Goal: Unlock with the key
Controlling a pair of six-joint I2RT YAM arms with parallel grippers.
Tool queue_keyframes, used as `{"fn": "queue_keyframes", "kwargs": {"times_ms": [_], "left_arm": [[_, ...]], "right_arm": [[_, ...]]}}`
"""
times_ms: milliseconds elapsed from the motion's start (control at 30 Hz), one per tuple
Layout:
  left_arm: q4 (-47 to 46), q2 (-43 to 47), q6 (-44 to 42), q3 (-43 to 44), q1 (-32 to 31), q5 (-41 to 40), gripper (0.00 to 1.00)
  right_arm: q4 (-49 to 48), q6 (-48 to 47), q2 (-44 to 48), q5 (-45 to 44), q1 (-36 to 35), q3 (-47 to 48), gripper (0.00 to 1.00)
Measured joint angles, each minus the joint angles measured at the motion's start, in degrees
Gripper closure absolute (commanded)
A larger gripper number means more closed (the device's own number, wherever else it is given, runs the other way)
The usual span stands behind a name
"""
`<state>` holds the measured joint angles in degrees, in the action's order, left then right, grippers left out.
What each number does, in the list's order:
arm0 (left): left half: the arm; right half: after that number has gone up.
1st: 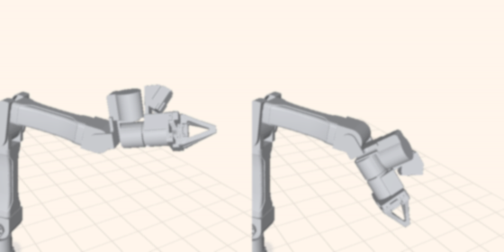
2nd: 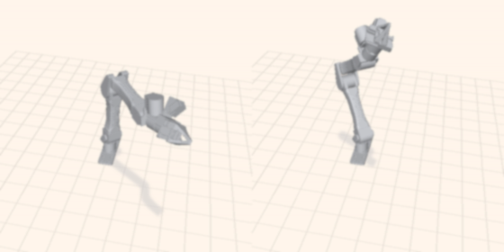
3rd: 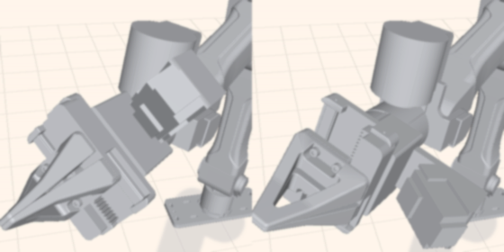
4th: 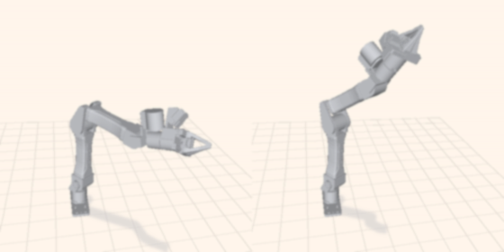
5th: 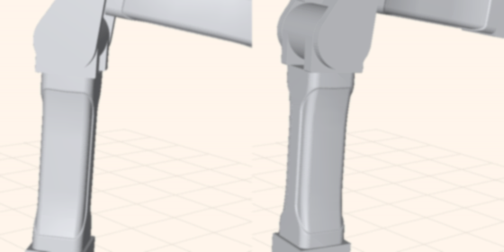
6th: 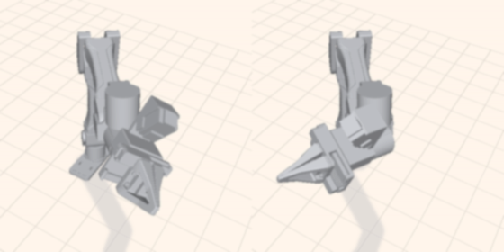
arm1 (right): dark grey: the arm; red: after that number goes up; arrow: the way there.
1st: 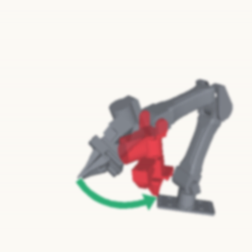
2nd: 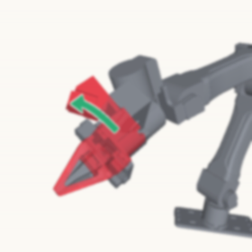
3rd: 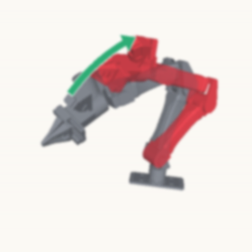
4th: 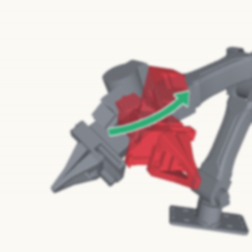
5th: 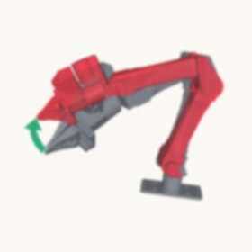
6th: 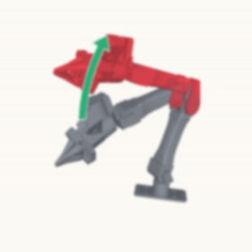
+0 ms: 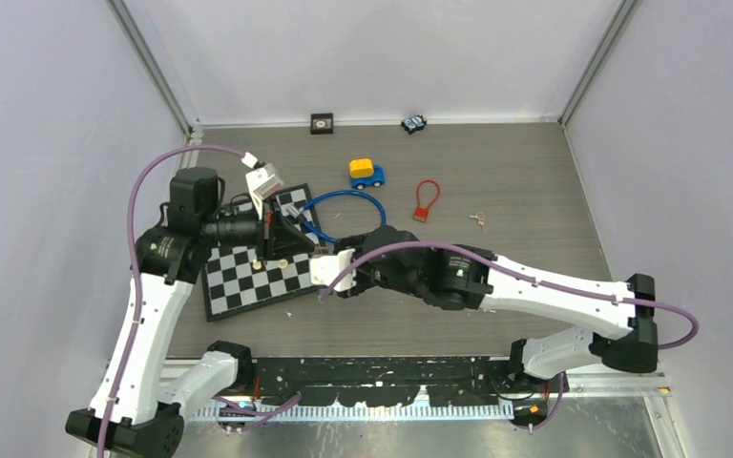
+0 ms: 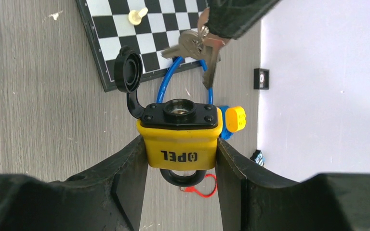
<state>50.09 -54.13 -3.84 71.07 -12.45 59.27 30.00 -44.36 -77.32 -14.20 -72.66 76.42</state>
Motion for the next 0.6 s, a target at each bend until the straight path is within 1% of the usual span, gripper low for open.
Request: {"fn": "queue_keyframes", "kwargs": {"times_ms": [267, 433, 600], "left_arm": [[7.63, 0.11, -4.31, 4.09, -0.02, -3.21, 1.0], [11.37, 0.11, -5.51, 8.04, -0.26, -3.04, 1.0], [13.22, -0.24, -5.44, 8.59, -0.98, -1.44, 1.0]], "right_arm": [[-4.74, -1.16, 6.38, 0.5, -1.9, -5.4, 1.0], [-8.48, -2.4, 9.38, 0.42, -2.01, -11.21, 1.0], [-13.27, -5.33, 10.4, 0.35, -2.14, -15.67, 0.99]]}}
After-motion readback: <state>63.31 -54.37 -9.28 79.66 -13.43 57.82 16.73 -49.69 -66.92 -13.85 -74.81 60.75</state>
